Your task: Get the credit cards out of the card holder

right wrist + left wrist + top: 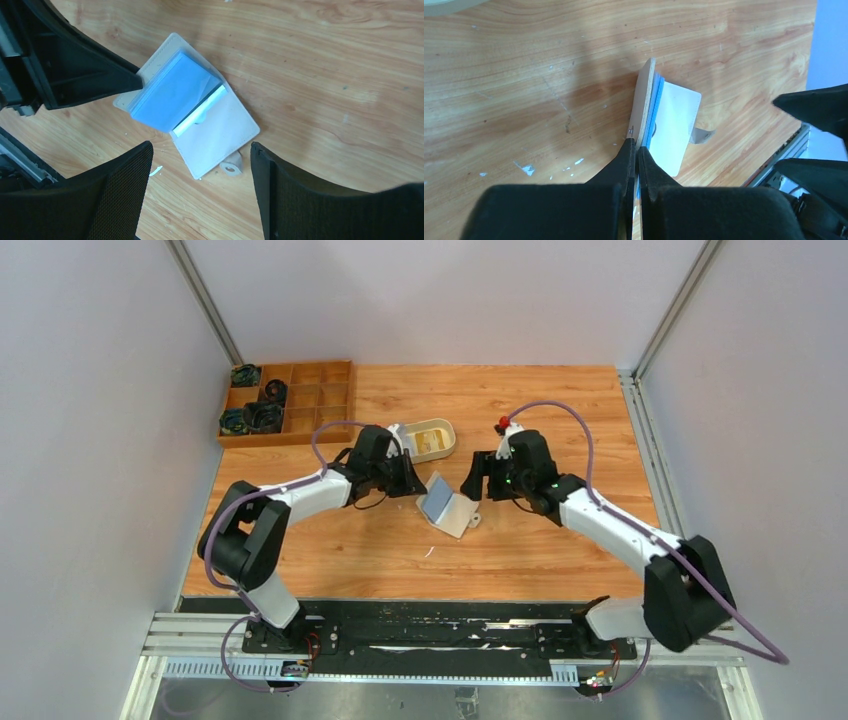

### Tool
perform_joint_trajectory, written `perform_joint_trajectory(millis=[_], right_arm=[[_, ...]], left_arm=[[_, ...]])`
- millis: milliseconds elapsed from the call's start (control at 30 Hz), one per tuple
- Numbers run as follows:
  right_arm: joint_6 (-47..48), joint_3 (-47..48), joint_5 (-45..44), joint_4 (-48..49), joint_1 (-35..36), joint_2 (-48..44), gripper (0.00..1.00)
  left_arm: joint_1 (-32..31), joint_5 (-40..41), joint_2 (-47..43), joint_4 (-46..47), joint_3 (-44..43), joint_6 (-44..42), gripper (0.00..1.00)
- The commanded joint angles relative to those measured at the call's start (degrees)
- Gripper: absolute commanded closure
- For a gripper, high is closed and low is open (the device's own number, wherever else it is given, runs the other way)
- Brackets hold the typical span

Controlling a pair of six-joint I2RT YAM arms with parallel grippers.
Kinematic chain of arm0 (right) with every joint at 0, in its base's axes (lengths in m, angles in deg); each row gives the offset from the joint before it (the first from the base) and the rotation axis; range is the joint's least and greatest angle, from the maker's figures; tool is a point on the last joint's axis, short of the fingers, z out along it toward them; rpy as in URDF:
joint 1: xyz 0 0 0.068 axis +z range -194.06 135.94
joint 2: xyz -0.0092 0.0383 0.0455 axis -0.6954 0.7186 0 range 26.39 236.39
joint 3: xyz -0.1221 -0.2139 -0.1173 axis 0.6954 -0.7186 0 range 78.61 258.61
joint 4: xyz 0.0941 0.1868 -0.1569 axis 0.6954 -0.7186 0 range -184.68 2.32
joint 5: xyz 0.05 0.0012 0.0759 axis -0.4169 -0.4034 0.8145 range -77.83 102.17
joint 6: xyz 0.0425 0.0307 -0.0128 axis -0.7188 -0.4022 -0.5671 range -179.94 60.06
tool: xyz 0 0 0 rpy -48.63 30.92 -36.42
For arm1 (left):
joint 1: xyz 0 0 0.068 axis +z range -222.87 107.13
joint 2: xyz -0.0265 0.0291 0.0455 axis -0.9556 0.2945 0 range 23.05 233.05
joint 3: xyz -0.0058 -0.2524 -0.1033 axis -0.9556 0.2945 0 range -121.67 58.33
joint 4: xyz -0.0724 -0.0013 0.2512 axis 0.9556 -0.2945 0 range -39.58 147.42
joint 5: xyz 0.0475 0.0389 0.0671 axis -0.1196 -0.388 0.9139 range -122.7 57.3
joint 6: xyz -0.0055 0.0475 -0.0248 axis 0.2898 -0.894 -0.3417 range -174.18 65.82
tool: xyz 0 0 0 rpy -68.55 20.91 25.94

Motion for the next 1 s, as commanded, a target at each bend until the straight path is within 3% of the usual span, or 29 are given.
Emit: perform_joint_trajectory(millis=[0, 433, 967], right_arm=[[-3.5, 5.0, 3.3, 0.1, 2.8, 8.1, 0.25], [-6.2, 17.7, -1.9, -4.0, 8.9, 22.1, 0.18], [-7.6, 18.3, -3.2, -3.2, 9.2, 27.7, 0.18]], left_arm=[[-0.4, 4.4, -2.9, -2.5, 0.4, 2.4, 1.00], [-2.2, 9.4, -5.5, -2.5, 3.3, 9.0, 1.00], [-2.9, 13.7, -4.4, -1.9, 4.9, 13.2, 1.00]])
